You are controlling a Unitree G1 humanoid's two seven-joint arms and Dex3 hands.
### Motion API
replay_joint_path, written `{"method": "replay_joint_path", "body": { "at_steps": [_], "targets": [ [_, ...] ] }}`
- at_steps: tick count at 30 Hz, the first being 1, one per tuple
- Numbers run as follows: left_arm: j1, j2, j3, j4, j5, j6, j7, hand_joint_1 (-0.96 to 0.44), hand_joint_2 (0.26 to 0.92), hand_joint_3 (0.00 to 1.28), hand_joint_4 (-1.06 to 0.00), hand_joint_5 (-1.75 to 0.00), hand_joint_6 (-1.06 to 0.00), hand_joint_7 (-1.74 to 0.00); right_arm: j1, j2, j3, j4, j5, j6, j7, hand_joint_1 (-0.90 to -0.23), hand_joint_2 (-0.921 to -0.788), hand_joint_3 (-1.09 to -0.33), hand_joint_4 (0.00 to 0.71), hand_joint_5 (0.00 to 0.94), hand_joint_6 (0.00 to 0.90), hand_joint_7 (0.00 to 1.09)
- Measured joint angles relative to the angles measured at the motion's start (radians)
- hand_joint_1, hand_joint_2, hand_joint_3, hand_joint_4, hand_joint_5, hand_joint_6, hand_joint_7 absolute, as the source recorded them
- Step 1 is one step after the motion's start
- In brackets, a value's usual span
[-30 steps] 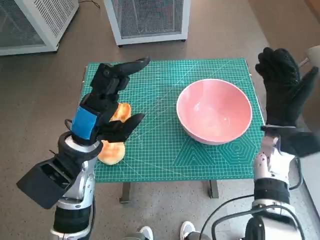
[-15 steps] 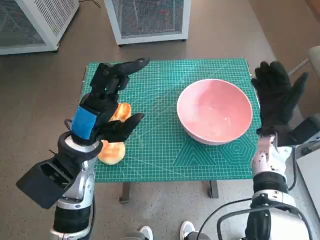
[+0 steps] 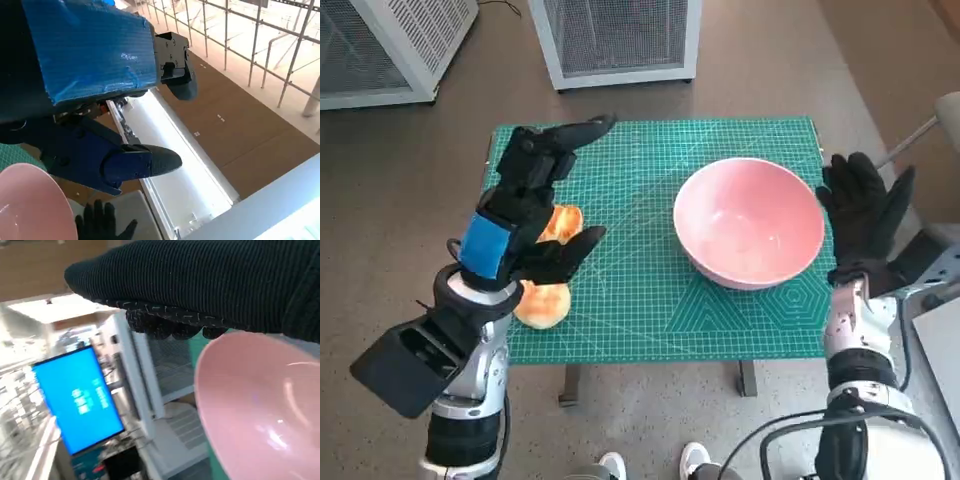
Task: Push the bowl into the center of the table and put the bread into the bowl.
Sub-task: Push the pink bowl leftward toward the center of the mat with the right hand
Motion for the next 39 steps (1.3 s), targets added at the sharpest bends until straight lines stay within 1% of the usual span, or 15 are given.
{"method": "replay_joint_path", "body": {
  "at_steps": [6, 11, 17, 23, 27, 31, 36, 39],
  "targets": [
    [0.003, 0.0, 0.0, 0.0, 0.0, -0.002, 0.0, -0.46, 0.921, 0.43, -0.01, -0.65, 0.0, -0.92, 0.0, 0.012, -0.009, 0.005, 0.002, 0.026, -0.003, -0.296, -0.921, -0.561, 0.487, 0.005, 0.272, 0.42],
    [0.004, 0.0, 0.0, 0.0, 0.0, -0.002, 0.0, -0.46, 0.921, 0.43, -0.02, -0.65, 0.0, -0.92, 0.0, 0.035, -0.012, 0.006, 0.001, 0.045, -0.003, -0.298, -0.921, -0.549, 0.507, 0.013, 0.295, 0.42],
    [0.006, 0.0, 0.001, 0.0, 0.0, -0.002, 0.0, -0.46, 0.921, 0.43, -0.02, -0.64, 0.0, -0.92, -0.003, 0.06, -0.012, 0.005, 0.001, 0.047, -0.002, -0.299, -0.921, -0.541, 0.512, 0.014, 0.299, 0.42],
    [0.007, 0.002, 0.002, 0.0, 0.0, -0.002, 0.0, -0.46, 0.921, 0.43, -0.03, -0.64, 0.0, -0.92, -0.014, 0.072, -0.014, 0.005, 0.001, 0.047, 0.007, -0.299, -0.921, -0.54, 0.525, 0.019, 0.296, 0.42],
    [0.008, 0.002, 0.005, 0.0, 0.0, -0.002, 0.0, -0.46, 0.921, 0.43, -0.03, -0.63, 0.0, -0.92, -0.025, 0.084, -0.015, 0.005, 0.001, 0.047, 0.012, -0.296, -0.921, -0.543, 0.513, 0.011, 0.297, 0.43],
    [0.012, 0.004, 0.007, -0.001, 0.0, -0.002, 0.0, -0.46, 0.921, 0.42, -0.04, -0.63, 0.0, -0.92, -0.036, 0.099, -0.013, 0.005, -0.001, 0.046, 0.015, -0.293, -0.921, -0.551, 0.504, 0.004, 0.271, 0.47],
    [0.021, 0.007, 0.012, -0.001, 0.0, -0.002, 0.0, -0.47, 0.921, 0.42, -0.06, -0.59, 0.0, -0.91, -0.043, 0.114, -0.007, 0.005, -0.015, 0.045, 0.018, -0.282, -0.921, -0.57, 0.48, 0.0, 0.242, 0.47],
    [0.027, 0.009, 0.017, -0.002, 0.0, -0.002, 0.0, -0.47, 0.921, 0.42, -0.08, -0.56, 0.0, -0.9, -0.048, 0.124, -0.001, 0.005, -0.018, 0.045, 0.018, -0.277, -0.921, -0.58, 0.475, 0.002, 0.236, 0.47]
  ]
}}
